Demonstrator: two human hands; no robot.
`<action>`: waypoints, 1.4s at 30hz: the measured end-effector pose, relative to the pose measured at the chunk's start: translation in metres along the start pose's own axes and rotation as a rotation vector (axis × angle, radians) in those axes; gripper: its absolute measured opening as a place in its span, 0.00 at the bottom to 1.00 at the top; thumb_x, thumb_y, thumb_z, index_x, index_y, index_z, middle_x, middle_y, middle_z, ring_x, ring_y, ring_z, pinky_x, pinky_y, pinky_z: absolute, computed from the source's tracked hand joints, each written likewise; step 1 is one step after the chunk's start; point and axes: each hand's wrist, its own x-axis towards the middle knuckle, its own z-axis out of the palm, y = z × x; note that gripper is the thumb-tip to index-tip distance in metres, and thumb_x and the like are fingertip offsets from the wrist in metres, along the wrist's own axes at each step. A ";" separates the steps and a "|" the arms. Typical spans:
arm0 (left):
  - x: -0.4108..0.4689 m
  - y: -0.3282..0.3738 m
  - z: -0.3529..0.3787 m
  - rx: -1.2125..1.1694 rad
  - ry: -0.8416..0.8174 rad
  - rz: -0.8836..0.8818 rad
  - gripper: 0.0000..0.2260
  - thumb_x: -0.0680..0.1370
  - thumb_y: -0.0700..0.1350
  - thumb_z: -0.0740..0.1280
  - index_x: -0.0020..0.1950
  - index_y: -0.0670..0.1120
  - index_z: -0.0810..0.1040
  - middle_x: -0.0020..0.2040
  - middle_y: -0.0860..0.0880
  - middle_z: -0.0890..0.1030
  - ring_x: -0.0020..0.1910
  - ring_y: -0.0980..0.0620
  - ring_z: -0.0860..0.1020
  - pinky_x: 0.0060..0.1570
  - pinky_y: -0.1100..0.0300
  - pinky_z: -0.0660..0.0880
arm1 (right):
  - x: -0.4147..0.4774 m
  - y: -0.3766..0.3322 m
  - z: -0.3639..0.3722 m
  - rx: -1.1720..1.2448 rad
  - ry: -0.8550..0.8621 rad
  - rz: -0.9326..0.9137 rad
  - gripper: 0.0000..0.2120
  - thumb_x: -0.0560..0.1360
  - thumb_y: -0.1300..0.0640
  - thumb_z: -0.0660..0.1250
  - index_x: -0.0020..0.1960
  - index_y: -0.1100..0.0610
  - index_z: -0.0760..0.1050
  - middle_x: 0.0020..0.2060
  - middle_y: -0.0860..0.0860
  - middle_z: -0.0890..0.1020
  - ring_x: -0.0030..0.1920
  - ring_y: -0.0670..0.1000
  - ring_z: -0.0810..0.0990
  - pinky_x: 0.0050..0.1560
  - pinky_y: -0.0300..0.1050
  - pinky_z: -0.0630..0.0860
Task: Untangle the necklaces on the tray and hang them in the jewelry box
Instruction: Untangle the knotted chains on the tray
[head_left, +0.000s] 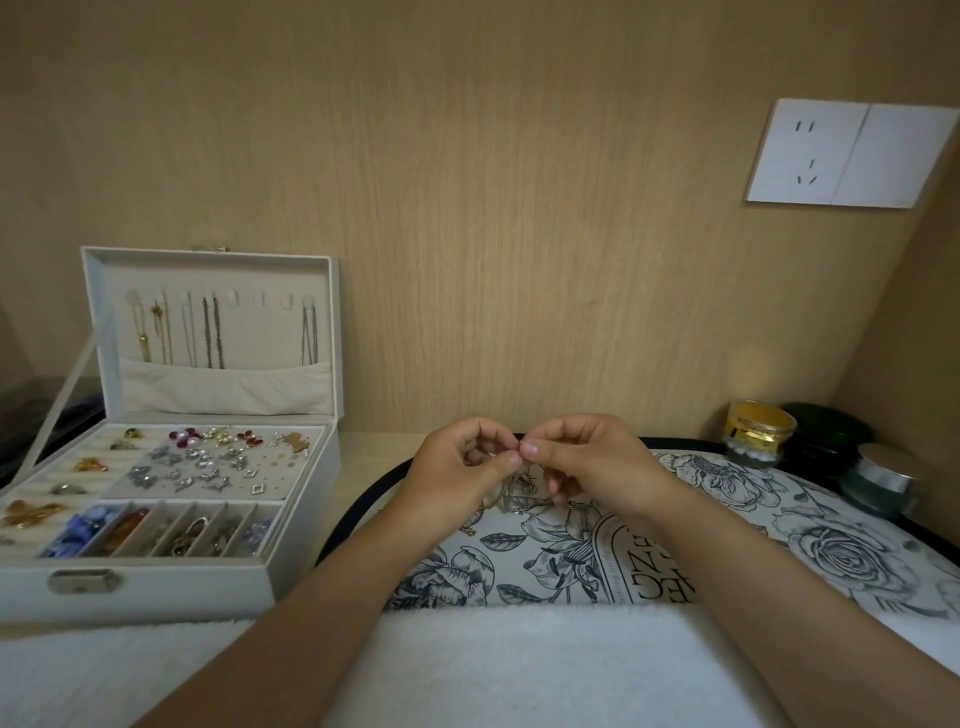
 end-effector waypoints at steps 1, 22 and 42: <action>0.000 0.001 0.000 -0.014 -0.002 -0.007 0.04 0.75 0.39 0.74 0.48 0.46 0.82 0.39 0.47 0.82 0.35 0.50 0.77 0.40 0.55 0.77 | 0.000 0.000 0.000 0.004 -0.001 -0.001 0.04 0.75 0.61 0.72 0.49 0.60 0.83 0.29 0.48 0.82 0.29 0.48 0.75 0.32 0.41 0.76; 0.004 0.013 -0.001 0.271 -0.069 -0.073 0.12 0.79 0.47 0.63 0.36 0.56 0.78 0.34 0.56 0.76 0.34 0.58 0.72 0.38 0.61 0.68 | 0.000 -0.004 0.000 -0.430 0.019 -0.143 0.07 0.74 0.63 0.72 0.49 0.53 0.83 0.34 0.44 0.82 0.31 0.39 0.76 0.33 0.34 0.73; 0.013 0.035 -0.019 -0.560 -0.126 -0.112 0.10 0.79 0.42 0.60 0.37 0.47 0.66 0.29 0.52 0.63 0.25 0.56 0.58 0.21 0.66 0.58 | 0.006 -0.005 -0.011 0.599 -0.096 -0.047 0.10 0.71 0.68 0.65 0.42 0.55 0.68 0.29 0.50 0.67 0.31 0.49 0.68 0.57 0.58 0.78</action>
